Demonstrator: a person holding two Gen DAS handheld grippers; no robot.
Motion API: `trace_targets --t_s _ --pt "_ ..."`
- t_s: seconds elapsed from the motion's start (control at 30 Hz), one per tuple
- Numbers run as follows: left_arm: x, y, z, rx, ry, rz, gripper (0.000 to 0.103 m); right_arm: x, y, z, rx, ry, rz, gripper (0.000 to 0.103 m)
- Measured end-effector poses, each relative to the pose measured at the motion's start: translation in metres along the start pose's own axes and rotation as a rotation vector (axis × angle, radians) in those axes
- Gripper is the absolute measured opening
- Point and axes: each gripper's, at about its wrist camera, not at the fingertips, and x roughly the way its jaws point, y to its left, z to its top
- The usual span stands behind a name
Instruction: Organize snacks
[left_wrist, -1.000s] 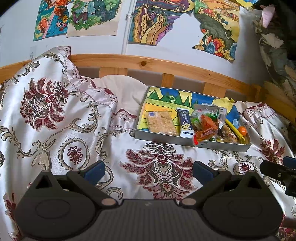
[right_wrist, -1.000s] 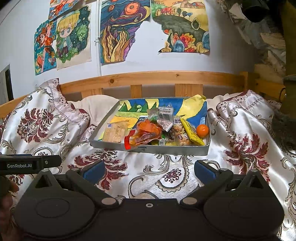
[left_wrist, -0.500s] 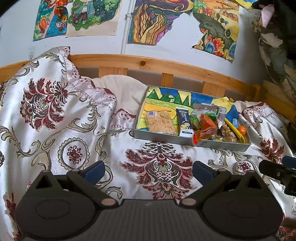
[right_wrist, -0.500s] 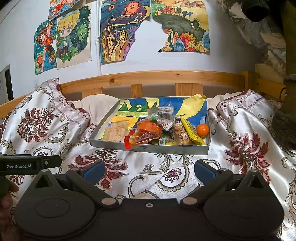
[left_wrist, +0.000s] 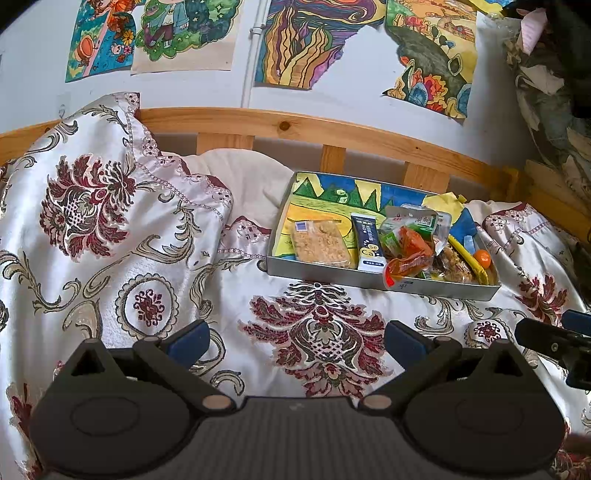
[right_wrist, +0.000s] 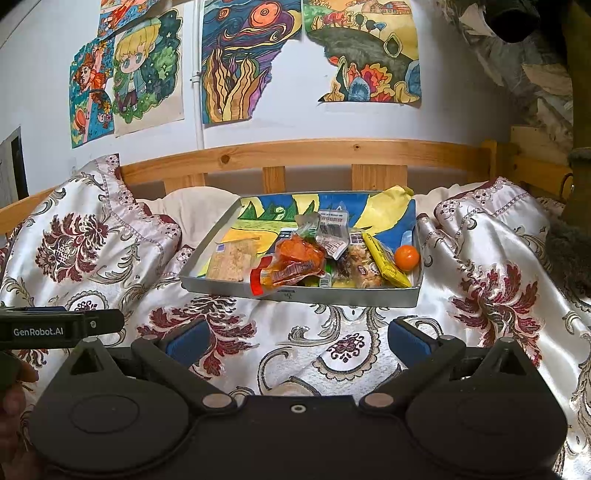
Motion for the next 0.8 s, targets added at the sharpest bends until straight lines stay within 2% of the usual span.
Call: trace_targets --t_s 0.37,0.6,0.8 --pt "-0.0004 -0.0006 -0.0018 0.001 -0.002 0.001 0.102 0.0001 0.0025 -0.0041 -0.005 0.003 0.003 0.102" --pt "-0.0019 -0.0055 -0.0027 0.083 0.001 0.087 0.102 0.0004 0.0019 -0.0029 -0.005 0.003 0.002 0.102" --pt "-0.0041 -0.0056 -0.0034 0.100 -0.006 0.067 0.102 0.0010 0.0028 -0.0034 -0.006 0.005 0.002 0.102"
